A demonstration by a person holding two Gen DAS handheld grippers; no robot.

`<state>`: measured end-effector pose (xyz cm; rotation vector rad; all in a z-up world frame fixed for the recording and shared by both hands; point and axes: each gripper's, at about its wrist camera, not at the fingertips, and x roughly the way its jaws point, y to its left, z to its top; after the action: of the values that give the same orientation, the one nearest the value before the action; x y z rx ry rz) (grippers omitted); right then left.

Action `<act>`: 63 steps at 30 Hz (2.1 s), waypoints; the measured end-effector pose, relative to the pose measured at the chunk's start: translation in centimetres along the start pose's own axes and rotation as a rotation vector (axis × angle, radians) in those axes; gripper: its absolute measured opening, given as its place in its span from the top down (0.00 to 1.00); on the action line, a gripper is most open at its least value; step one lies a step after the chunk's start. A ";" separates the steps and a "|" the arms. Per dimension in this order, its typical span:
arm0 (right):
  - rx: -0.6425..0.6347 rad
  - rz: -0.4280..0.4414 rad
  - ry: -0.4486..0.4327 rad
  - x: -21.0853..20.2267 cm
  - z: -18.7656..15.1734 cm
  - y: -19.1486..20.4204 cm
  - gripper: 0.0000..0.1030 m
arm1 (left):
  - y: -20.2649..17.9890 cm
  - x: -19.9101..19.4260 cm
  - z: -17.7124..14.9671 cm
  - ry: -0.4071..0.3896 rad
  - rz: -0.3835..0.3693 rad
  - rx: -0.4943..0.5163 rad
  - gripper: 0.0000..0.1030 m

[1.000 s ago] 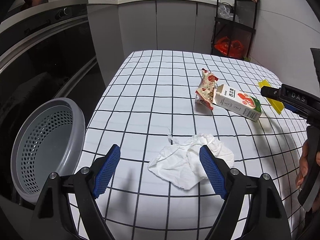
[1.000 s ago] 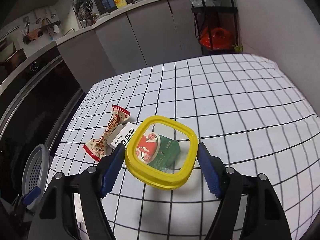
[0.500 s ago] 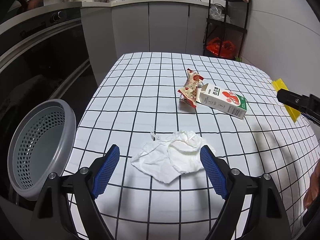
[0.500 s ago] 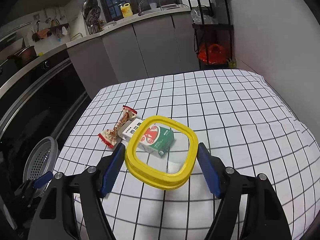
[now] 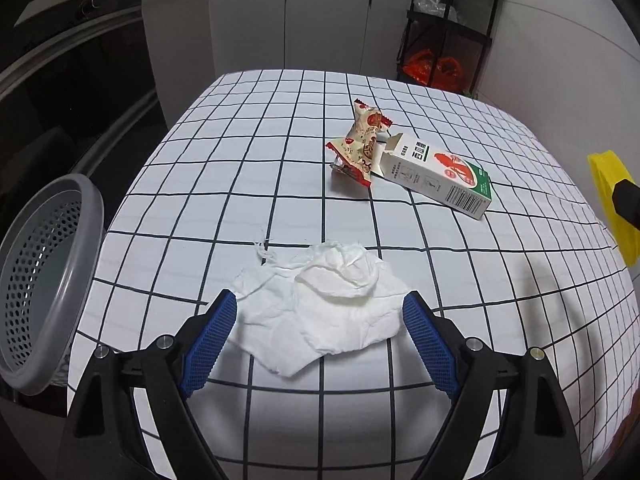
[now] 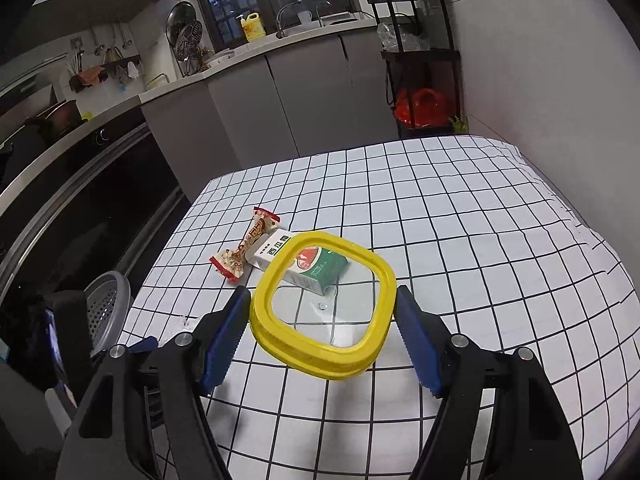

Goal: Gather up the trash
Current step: 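Lower the left tool onto the white tissue and close it, then carry the tissue in the left tool while the right tool carries the container to the basket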

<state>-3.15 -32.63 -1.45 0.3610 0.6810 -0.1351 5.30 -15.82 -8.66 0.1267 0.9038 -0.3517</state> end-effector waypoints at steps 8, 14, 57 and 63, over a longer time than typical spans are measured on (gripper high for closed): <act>-0.019 0.011 0.020 0.8 -0.2 0.5 0.32 | -0.1 1.7 0.4 0.041 -0.004 0.001 0.44; -0.020 0.021 0.031 1.1 -0.4 0.8 0.32 | 0.2 1.6 0.5 0.047 -0.038 0.002 0.84; -0.383 0.410 0.159 9.1 -2.8 32.1 0.32 | 29.7 -10.4 -0.5 -0.113 0.332 -0.207 0.87; -0.400 0.430 0.207 12.1 -3.7 34.7 0.32 | 31.6 -9.5 -0.6 -0.094 0.340 -0.235 0.87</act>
<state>12.28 0.92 -2.03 0.1296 0.7995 0.4479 10.57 16.25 -2.79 0.0449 0.8077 0.0649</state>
